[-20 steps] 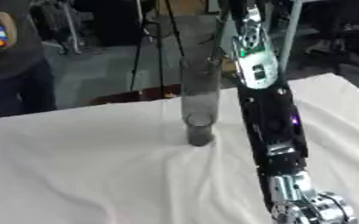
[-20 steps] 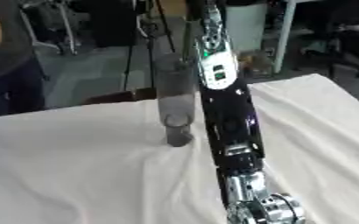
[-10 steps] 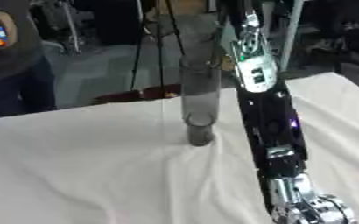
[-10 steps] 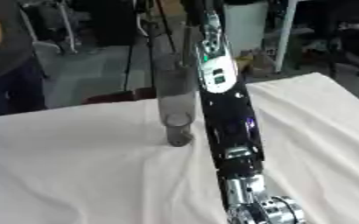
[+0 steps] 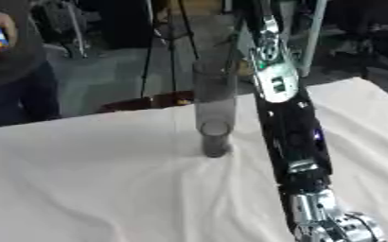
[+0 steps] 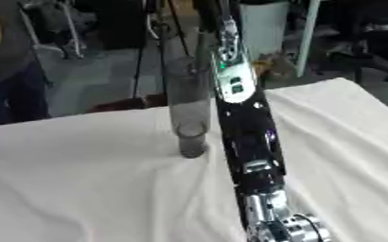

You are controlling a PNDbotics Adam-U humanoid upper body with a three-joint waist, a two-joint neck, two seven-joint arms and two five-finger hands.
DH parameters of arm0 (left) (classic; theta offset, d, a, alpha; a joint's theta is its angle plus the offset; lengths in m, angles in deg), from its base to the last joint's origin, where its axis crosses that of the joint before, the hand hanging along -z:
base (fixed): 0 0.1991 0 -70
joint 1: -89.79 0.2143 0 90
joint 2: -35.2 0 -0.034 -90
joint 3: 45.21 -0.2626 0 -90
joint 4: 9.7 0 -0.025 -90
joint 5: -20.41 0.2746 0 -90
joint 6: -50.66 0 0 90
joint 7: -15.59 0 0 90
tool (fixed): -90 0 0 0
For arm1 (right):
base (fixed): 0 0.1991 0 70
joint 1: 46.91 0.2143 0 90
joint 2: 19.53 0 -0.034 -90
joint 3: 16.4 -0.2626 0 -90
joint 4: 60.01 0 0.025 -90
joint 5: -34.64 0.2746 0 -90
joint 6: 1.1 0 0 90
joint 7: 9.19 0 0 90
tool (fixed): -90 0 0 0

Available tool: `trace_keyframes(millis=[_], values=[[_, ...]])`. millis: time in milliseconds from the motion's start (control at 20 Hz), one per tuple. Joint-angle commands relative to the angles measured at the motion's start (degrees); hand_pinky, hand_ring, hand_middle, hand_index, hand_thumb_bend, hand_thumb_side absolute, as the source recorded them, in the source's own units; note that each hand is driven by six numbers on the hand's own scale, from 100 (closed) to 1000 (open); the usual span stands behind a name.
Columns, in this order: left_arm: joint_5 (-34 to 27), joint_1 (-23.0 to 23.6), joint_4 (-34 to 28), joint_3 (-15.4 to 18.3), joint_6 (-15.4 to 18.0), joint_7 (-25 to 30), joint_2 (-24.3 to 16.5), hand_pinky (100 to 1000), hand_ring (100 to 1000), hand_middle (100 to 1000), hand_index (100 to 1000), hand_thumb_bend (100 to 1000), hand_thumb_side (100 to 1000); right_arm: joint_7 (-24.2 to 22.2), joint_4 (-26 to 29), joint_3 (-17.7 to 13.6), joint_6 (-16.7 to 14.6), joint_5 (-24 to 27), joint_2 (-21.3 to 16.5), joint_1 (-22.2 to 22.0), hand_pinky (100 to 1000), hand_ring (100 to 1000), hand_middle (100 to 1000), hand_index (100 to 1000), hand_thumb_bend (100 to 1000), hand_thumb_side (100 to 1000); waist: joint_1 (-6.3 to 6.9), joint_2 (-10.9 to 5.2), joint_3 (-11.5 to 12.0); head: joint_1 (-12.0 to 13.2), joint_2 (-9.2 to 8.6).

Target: Arrange flowers into the vase.

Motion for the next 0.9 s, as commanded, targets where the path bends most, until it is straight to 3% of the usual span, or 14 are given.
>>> trace_keyframes(millis=[50,500,550,900], values=[[-0.02,-0.54,-0.8,0.18,0.09,0.08,-0.69,508,688,613,721,312,797,-0.62,-0.01,-0.08,-0.5,-1.31,-1.29,0.97,100,118,100,196,215,1000,0.27,-0.02,-0.14,0.15,0.0],[-0.01,-0.49,-0.75,0.2,0.14,0.1,-0.67,508,688,613,721,312,798,-0.93,-0.81,-0.14,-1.3,-2.44,-1.26,0.81,100,136,100,204,231,1000,0.2,-0.01,-0.32,0.16,0.09],[-0.01,-0.49,-0.75,0.2,0.15,0.1,-0.66,508,688,613,721,311,800,-1.1,-1.07,0.07,-1.38,-2.63,-1.29,0.67,100,173,100,227,278,1000,0.13,0.02,-0.4,0.2,0.19],[0.03,-0.49,-0.75,0.25,0.19,0.03,-0.6,508,688,613,721,311,801,-2.88,-3.64,0.45,-3.64,-5.17,-1.52,0.63,100,184,100,232,313,1000,-0.15,0.03,-0.71,0.28,0.48]])
